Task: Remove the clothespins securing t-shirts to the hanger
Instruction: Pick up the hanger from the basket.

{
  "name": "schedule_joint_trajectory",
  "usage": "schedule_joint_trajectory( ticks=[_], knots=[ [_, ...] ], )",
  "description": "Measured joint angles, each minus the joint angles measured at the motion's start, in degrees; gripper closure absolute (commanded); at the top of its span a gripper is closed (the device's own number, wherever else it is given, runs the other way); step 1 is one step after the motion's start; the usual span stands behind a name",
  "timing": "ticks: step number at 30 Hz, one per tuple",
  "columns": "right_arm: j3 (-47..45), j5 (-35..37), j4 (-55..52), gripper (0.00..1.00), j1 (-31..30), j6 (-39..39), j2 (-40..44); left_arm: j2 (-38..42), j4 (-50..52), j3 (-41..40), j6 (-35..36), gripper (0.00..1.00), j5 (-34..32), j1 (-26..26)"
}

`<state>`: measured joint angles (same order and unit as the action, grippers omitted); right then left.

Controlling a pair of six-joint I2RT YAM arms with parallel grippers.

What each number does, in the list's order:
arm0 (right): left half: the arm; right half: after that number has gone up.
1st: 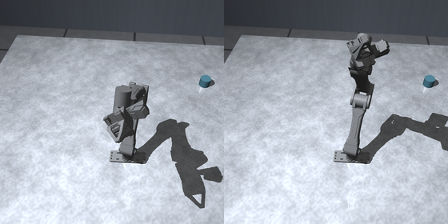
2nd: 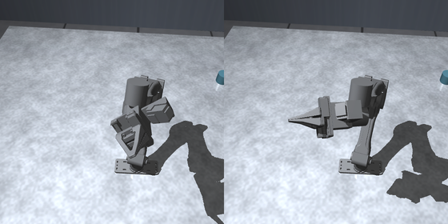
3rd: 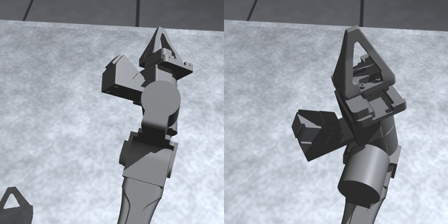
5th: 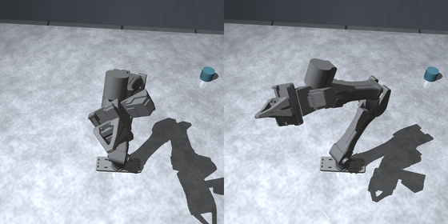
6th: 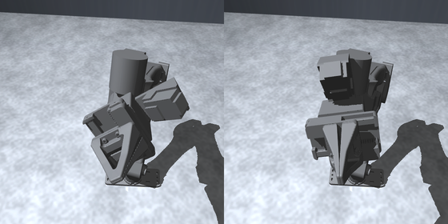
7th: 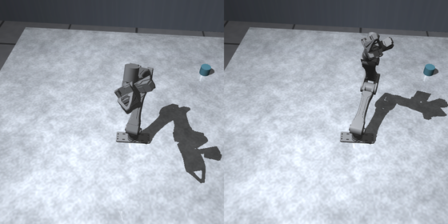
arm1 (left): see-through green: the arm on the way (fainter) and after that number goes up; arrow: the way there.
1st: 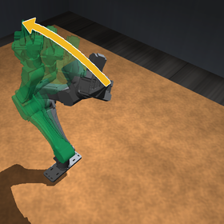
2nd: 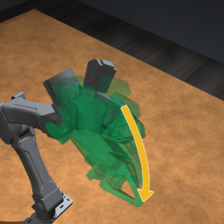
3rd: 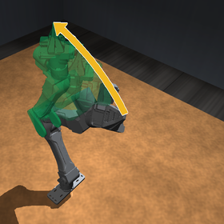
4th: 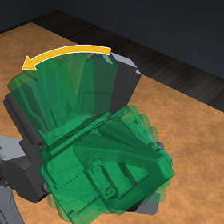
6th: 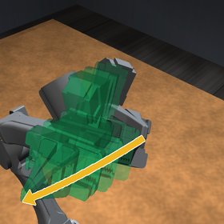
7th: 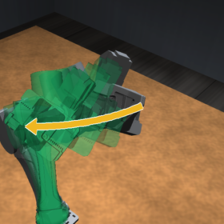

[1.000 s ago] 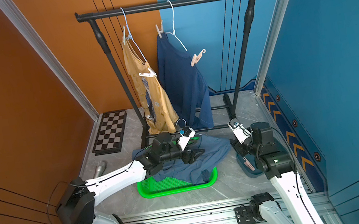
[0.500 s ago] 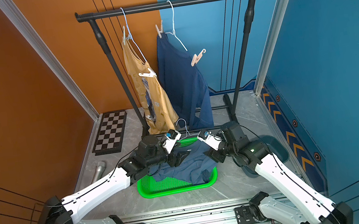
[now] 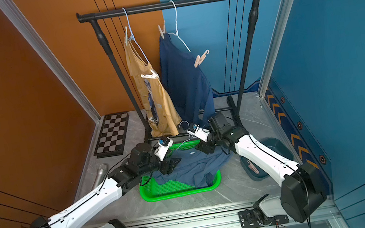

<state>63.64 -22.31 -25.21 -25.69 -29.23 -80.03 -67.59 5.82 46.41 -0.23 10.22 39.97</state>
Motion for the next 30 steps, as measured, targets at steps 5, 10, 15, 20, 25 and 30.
schedule_joint_trajectory(
  ticks=[5,10,15,20,25,30],
  knots=[
    [4.7,-1.8,0.8,0.31,1.4,0.1,-6.1,0.5,0.5,-1.3,0.0,0.26,-0.2,-1.4],
    [8.5,-3.7,0.8,0.31,1.6,0.2,-11.6,0.8,1.3,-1.5,0.0,0.26,-0.1,-2.9],
    [10.6,-4.7,0.8,0.30,1.6,0.8,-16.1,0.9,1.3,-1.5,0.0,0.26,0.0,-3.8],
    [12.9,-5.6,0.7,0.30,1.6,1.0,-19.9,0.9,1.4,-1.5,0.0,0.26,0.5,-4.9],
    [14.7,-8.0,-0.5,0.35,1.3,0.9,-22.3,1.0,1.6,-1.5,0.0,0.26,0.9,-5.7],
    [15.1,-10.1,-1.5,0.46,0.5,0.7,-22.5,1.6,1.8,-2.2,0.0,0.26,1.2,-6.3]
  ],
)
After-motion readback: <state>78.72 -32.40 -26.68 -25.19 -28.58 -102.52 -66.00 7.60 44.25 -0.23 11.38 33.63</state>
